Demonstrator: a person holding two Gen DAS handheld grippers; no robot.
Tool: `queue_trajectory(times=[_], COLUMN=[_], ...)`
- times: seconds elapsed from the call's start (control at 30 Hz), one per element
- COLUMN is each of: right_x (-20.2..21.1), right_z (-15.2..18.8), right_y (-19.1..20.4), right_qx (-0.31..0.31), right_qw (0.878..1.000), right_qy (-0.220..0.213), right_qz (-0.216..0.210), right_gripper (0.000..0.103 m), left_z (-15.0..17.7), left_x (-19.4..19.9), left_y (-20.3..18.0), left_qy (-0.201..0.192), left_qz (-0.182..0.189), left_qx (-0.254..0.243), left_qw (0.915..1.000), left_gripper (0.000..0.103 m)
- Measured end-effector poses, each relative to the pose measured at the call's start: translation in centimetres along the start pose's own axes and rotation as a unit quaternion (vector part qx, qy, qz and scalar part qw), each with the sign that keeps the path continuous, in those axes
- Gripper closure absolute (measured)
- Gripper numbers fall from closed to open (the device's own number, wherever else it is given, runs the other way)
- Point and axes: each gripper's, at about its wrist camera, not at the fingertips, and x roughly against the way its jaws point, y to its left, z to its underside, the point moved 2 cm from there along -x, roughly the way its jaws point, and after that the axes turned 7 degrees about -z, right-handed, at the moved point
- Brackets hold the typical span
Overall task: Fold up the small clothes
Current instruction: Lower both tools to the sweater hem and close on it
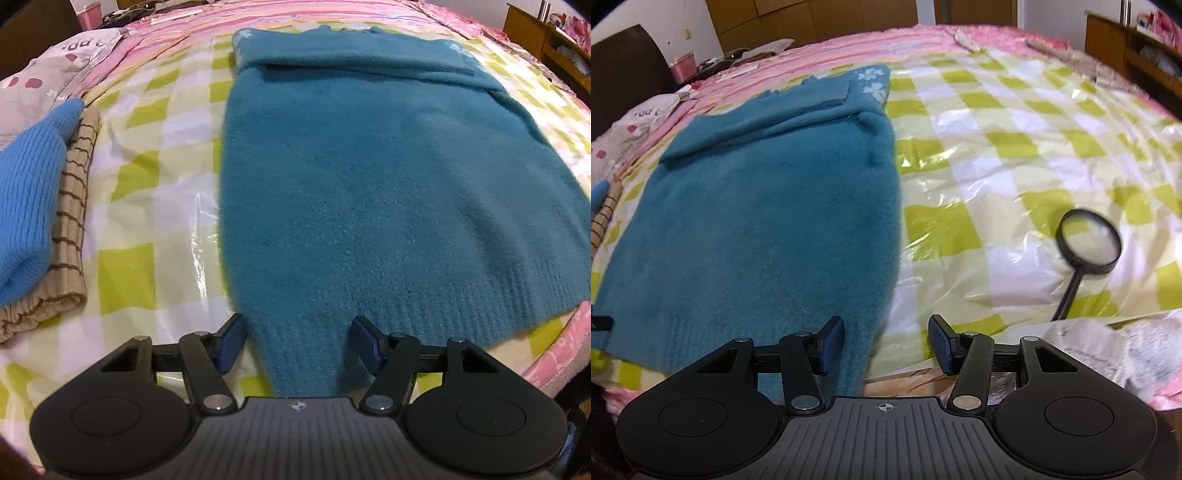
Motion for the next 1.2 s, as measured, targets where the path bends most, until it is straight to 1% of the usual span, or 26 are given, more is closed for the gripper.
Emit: queue_trajectory(times=[0.2, 0.3, 0.37, 0.53, 0.7, 0.73, 0.77, 0.8, 0.93, 1.03, 1.2], right_x=[-0.3, -0.9, -1.3, -1.5, -1.5, -1.8, -1.9, -1.9, -1.8, -1.9, -2.7], right_z=[0.0, 0.2, 0.2, 0.2, 0.2, 0.2, 0.1, 0.0, -0.2, -0.3, -0.5], right_y=[0.3, 0.3, 0.5, 0.7, 0.3, 0.2, 0.3, 0.4, 0.4, 0.1, 0.1], right_qx=[-0.025, -0.041, -0.043, -0.042, -0.061, -0.064, -0.065, -0.065, -0.067, -0.079, -0.083], right_qw=[0.998, 0.995, 0.995, 0.994, 0.991, 0.991, 0.991, 0.991, 0.989, 0.986, 0.985], right_qy=[0.018, 0.031, 0.034, 0.033, 0.029, 0.030, 0.029, 0.028, 0.021, 0.015, 0.016], right_qz=[-0.062, -0.084, -0.089, -0.099, -0.116, -0.116, -0.116, -0.116, -0.132, -0.146, -0.149], right_gripper=[0.053, 0.054, 0.054, 0.056, 0.057, 0.057, 0.057, 0.057, 0.062, 0.062, 0.062], left_z=[-0.2, -0.1, 0.0, 0.0, 0.0, -0.1, -0.1, -0.1, -0.2, -0.4, -0.6], left_x=[-0.3, -0.1, 0.0, -0.5, -0.4, -0.3, -0.2, -0.1, -0.2, -0.2, -0.6], left_y=[0.6, 0.9, 1.3, 1.5, 1.1, 1.1, 1.1, 1.2, 1.2, 1.1, 1.1], left_qy=[0.014, 0.009, 0.009, 0.028, 0.024, 0.022, 0.020, 0.017, 0.017, 0.013, 0.020], left_qz=[0.009, 0.007, 0.003, 0.005, 0.010, 0.018, 0.029, 0.035, 0.037, 0.041, 0.045], left_qx=[0.022, 0.033, 0.039, 0.046, 0.035, 0.037, 0.041, 0.045, 0.051, 0.051, 0.055], left_qw=[0.9996, 0.9994, 0.9992, 0.9985, 0.9991, 0.9989, 0.9985, 0.9982, 0.9979, 0.9978, 0.9973], left_gripper=[0.035, 0.036, 0.039, 0.039, 0.047, 0.055, 0.061, 0.061, 0.062, 0.062, 0.062])
